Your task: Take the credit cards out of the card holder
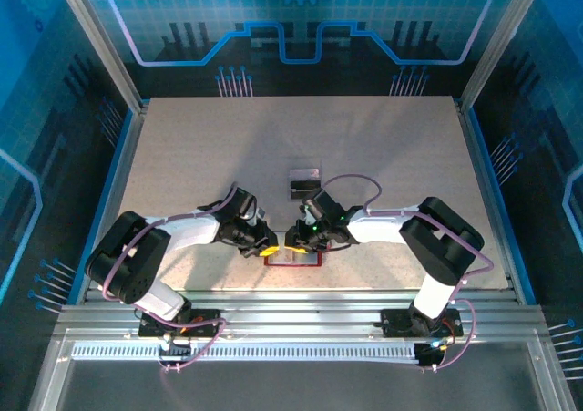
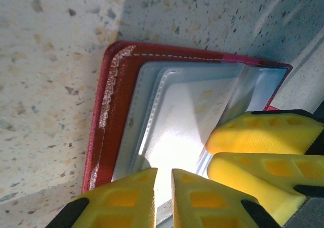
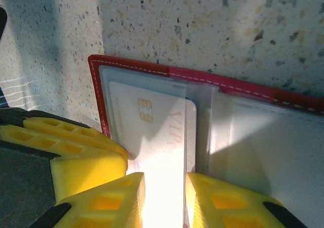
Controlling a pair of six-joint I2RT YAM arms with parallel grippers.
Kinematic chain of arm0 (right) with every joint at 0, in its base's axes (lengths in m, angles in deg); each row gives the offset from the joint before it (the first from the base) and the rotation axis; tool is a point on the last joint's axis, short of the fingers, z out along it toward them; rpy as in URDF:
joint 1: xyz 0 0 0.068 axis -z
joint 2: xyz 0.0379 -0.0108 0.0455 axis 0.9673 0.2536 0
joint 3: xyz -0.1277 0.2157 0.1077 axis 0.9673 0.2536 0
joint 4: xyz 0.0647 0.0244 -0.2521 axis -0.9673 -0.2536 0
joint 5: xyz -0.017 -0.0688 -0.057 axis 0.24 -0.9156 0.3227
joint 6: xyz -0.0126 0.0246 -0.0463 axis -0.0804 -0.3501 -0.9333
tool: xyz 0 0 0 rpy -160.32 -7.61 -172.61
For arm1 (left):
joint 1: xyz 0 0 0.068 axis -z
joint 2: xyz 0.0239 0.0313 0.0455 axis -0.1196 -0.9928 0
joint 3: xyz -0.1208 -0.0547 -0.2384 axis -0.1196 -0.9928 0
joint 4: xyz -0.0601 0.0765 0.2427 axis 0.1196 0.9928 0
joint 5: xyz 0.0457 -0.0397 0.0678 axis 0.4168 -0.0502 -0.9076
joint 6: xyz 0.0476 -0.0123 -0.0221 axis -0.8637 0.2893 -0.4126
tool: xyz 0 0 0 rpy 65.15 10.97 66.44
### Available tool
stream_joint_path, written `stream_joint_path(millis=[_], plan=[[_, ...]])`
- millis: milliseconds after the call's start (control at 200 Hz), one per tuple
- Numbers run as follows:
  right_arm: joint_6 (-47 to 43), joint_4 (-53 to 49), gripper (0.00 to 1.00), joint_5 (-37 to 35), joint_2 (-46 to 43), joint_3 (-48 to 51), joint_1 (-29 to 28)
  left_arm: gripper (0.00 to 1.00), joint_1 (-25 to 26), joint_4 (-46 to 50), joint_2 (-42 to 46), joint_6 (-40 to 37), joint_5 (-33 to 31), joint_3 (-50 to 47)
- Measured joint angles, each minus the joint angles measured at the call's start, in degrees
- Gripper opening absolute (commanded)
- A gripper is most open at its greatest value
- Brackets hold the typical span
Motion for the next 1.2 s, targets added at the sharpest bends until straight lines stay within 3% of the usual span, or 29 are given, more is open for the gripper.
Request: stream_joint_path(millis=[945, 1201], plan=[[-1.3, -5.6, 0.28, -2.2, -2.8, -1.4, -0.2, 0.14, 0.0, 0.9, 0.1, -0.2, 0.0, 0.0], [-1.3, -5.4, 0.28, -2.2, -3.6, -0.9, -0.2, 0.08, 0.0, 1.9, 0.2, -1.7, -0.1, 0.2]])
